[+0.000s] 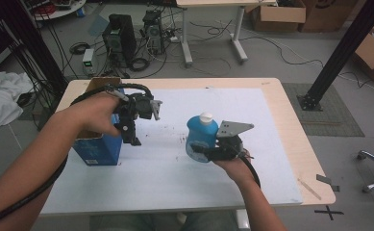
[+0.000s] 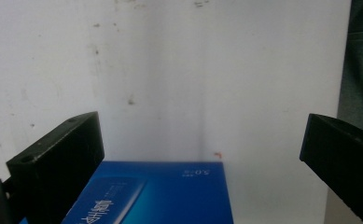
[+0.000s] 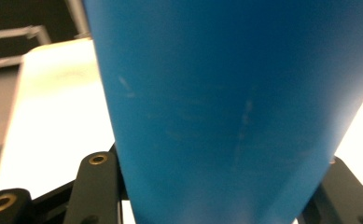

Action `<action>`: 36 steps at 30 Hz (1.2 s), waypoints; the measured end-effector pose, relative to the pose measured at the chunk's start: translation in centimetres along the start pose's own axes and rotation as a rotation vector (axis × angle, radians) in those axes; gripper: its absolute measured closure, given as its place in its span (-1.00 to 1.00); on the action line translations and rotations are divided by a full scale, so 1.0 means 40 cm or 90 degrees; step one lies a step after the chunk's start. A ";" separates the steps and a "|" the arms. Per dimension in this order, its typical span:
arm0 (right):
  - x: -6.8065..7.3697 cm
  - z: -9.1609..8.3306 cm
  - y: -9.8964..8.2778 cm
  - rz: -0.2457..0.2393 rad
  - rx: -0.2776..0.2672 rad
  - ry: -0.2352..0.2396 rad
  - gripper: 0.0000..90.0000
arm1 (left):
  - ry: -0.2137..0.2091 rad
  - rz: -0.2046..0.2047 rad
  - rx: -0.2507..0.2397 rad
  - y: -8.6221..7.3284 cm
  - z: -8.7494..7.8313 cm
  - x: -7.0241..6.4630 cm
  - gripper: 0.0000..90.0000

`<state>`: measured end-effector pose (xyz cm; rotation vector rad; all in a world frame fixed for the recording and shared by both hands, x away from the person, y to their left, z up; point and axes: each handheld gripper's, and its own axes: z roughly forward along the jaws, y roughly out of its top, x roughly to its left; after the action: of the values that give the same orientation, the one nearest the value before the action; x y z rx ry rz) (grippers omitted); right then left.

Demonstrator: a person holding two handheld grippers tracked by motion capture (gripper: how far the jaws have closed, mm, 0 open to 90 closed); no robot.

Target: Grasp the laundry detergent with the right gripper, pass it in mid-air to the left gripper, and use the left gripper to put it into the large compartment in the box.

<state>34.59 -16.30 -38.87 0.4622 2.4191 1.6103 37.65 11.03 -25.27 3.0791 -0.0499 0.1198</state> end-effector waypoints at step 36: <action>0.094 0.184 0.047 -0.094 0.004 0.194 0.00 | -0.032 0.042 -0.012 0.126 0.001 -0.093 -1.00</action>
<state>33.82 -7.91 -39.95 0.0357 2.6002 1.7155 33.77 6.10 -25.30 3.0621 -0.1553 0.0458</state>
